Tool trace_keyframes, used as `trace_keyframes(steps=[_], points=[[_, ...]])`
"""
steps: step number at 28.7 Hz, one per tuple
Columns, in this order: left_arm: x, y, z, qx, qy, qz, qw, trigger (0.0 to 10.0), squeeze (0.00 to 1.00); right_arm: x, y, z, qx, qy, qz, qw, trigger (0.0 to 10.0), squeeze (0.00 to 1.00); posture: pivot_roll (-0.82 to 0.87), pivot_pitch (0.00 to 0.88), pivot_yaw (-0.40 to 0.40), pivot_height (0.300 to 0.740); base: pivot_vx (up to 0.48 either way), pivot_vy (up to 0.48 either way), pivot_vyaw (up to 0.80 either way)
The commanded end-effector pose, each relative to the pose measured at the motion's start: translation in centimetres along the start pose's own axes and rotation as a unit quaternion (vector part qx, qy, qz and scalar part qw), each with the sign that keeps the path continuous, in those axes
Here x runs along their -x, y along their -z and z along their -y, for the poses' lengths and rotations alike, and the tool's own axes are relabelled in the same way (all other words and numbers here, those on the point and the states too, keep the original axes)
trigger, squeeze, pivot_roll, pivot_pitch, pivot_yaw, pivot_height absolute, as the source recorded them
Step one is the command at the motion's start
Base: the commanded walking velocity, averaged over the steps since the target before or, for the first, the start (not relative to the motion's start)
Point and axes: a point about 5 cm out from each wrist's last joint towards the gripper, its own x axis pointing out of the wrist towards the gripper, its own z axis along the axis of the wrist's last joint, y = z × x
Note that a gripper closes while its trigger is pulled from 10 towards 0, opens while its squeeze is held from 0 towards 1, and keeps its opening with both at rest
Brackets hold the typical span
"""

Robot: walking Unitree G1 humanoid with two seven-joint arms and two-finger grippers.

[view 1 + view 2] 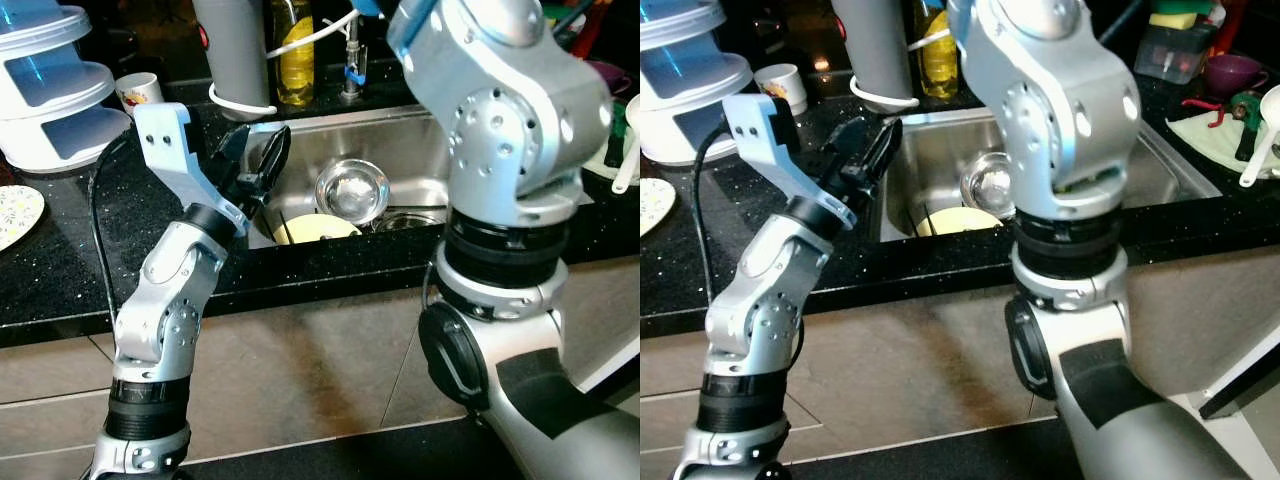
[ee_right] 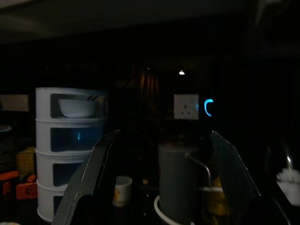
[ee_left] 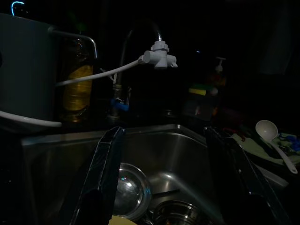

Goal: Kitchen organization

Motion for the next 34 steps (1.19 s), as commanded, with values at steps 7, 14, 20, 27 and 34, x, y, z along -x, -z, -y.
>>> trace_keyframes(steps=[7, 14, 20, 27, 34], points=[[1.4, 1.5, -0.6, -0.037, -0.020, -0.039, 0.998, 10.0, 0.00, 3.3, 6.2, 2.5, -0.119, 0.003, -0.045, 0.992, 10.0, 0.00, -0.02, 0.007, 0.050, 0.740, 0.000, 0.000, 0.00], [2.5, 1.6, -1.7, -0.069, -0.058, -0.055, 0.994, 10.0, 0.00, 9.5, 12.8, 5.9, -0.155, 0.044, -0.080, 0.984, 10.0, 0.00, -0.01, 0.000, 0.037, 0.740, 0.000, 0.000, 0.00], [4.2, 2.0, -2.9, -0.092, -0.098, -0.085, 0.987, 10.0, 0.00, 13.6, 16.2, 5.3, -0.181, 0.071, -0.129, 0.972, 10.0, 0.00, 0.01, 0.000, 0.029, 0.740, 0.000, 0.000, 0.00], [6.5, 4.0, -2.2, -0.099, -0.099, -0.134, 0.981, 10.0, 0.00, 16.6, 19.7, 6.0, -0.104, 0.117, -0.196, 0.968, 10.0, 0.00, 0.02, 0.000, 0.019, 0.740, 0.000, 0.000, 0.00], [7.9, 4.6, -2.7, -0.105, -0.112, -0.156, 0.976, 10.0, 0.00, 18.6, 20.8, 7.3, -0.042, 0.135, -0.236, 0.962, 10.0, 0.00, 0.02, 0.000, 0.017, 0.740, -0.069, 0.000, 0.00]])
